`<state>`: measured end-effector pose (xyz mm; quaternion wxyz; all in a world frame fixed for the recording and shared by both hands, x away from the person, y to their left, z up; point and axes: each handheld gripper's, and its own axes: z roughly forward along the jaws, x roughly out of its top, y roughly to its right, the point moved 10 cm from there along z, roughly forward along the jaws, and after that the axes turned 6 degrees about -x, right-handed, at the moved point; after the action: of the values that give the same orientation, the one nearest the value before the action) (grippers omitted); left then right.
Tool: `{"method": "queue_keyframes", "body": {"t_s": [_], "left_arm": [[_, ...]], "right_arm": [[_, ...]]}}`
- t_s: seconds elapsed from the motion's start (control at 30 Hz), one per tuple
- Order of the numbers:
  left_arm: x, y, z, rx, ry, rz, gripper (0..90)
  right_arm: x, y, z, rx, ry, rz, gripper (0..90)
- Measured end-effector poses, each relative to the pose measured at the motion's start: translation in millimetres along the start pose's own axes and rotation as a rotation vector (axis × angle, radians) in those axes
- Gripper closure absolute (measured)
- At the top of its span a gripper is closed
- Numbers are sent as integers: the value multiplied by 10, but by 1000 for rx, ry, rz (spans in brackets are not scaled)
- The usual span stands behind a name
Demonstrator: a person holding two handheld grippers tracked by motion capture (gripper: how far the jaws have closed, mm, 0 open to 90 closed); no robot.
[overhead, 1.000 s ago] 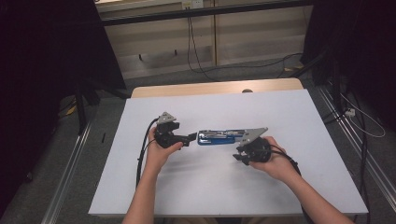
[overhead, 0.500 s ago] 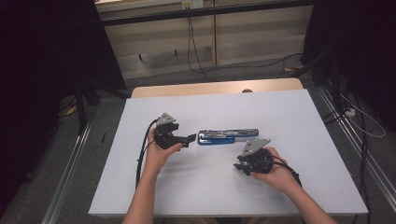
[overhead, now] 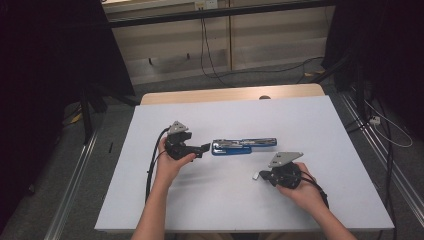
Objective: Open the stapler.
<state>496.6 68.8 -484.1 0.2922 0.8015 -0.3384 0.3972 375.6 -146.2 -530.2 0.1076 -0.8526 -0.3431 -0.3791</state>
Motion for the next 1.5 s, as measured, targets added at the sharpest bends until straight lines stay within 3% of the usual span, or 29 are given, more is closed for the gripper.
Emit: {"method": "queue_keyframes", "body": {"t_s": [0.43,0.63,0.77,0.83,0.93,1.5], "left_arm": [[-15,-12,0,2,-8,-1,80],[-7,-16,-8,5,0,-8,80],[2,-18,-26,5,2,-3,80],[7,-15,-33,5,3,-3,79],[16,-4,-41,4,7,-1,80],[16,-40,-43,4,12,-4,80]], "right_arm": [[160,41,184,-16,25,7,900],[153,29,83,-30,43,37,772],[188,-18,5,-27,67,57,742],[183,-68,19,-11,64,80,722],[139,-115,69,-22,36,68,657],[77,-93,90,5,20,91,771]]}}
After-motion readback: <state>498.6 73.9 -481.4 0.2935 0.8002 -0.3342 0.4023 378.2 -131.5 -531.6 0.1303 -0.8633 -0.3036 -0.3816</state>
